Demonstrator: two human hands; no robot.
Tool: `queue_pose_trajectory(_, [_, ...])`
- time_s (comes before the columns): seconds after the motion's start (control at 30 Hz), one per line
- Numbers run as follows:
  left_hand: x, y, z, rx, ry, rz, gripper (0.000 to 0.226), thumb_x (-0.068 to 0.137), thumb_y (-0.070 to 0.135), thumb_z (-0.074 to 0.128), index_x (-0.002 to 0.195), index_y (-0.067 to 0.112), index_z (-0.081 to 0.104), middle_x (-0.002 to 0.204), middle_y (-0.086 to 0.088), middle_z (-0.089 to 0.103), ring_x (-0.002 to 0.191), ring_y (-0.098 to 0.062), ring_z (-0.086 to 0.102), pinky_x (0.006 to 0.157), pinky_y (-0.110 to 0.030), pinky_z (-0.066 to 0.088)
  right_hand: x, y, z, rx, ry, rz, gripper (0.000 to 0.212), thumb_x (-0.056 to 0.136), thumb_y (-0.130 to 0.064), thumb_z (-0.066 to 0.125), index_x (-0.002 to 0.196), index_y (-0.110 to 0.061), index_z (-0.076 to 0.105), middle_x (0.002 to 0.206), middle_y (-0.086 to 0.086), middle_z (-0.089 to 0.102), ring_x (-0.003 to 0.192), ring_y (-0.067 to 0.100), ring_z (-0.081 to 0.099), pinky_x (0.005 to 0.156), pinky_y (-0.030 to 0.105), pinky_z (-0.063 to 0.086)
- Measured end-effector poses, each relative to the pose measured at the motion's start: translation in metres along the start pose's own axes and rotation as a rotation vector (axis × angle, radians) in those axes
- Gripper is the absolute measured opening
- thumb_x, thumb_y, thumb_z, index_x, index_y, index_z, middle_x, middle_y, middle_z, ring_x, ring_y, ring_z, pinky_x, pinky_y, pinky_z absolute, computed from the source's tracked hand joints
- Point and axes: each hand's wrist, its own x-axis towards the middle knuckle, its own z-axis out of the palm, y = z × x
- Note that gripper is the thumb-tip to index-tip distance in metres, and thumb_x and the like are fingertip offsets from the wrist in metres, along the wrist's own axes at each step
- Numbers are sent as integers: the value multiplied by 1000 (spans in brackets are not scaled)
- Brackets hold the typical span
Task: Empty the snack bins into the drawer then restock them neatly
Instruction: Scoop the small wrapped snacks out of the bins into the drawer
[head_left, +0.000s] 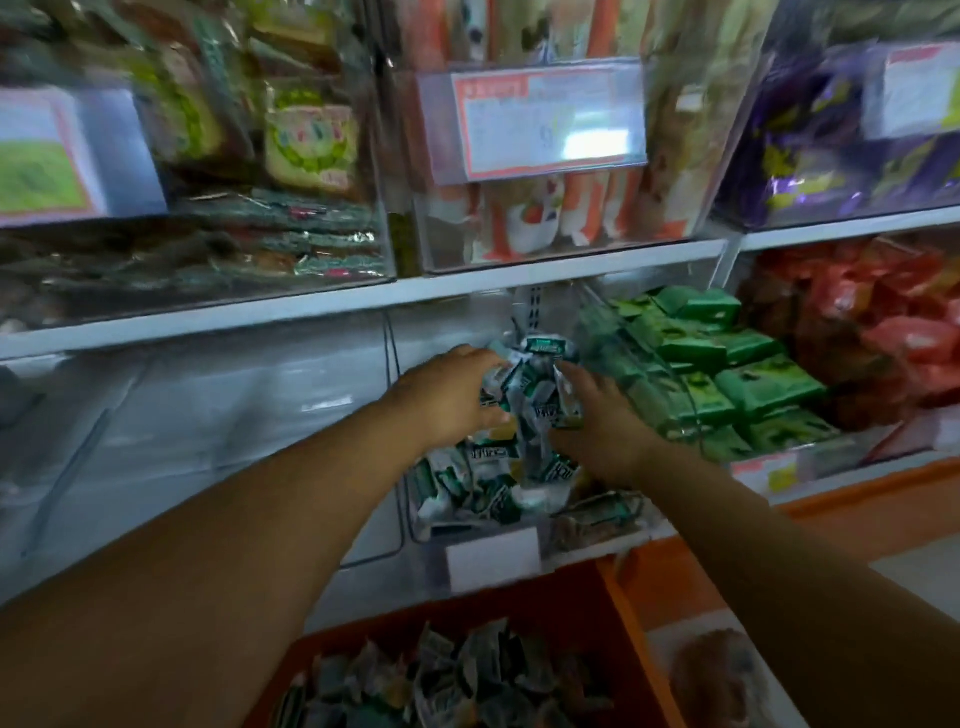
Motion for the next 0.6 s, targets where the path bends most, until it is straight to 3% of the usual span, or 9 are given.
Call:
queue_pose_trajectory(0.07, [31,-3,5,58,-81,-28,87,90,44,65,156,25,12,161,-9,15,142,-30,29,115,-40,31,26,7,9,-5,8,17,91,88,-26,68,153,-33,4,160,12,3,145,36,13,112,44,30])
queue_pose_trajectory(0.17, [65,-13,11,62,-123,-71,97,87,46,68,157,27,3,163,-11,5,145,-34,22,117,-43,28,49,18,18,-33,-45,8,103,82,-22,75,152,-36,1,161,12,-5,145,37,17,105,39,38])
queue_pose_trajectory(0.3, [84,-25,22,46,-159,-124,98,88,46,67,156,34,-4,161,-15,8,139,-36,33,112,-43,35,56,24,19,-47,-24,-33,98,73,-23,84,145,-34,19,153,12,16,128,38,44,99,44,48])
queue_pose_trajectory(0.4, [90,-24,25,66,-154,-109,91,91,45,62,155,37,-3,160,-17,15,131,-36,43,106,-39,41,53,22,19,-5,-7,-32,86,68,-21,87,132,-33,30,143,7,24,108,29,53,95,40,51])
queue_pose_trajectory(0.6, [88,-26,28,102,-25,-126,84,87,38,71,153,35,18,154,-11,29,130,-34,45,105,-42,42,46,17,17,7,55,-33,70,70,-12,84,119,-27,36,135,7,29,79,18,53,80,36,56])
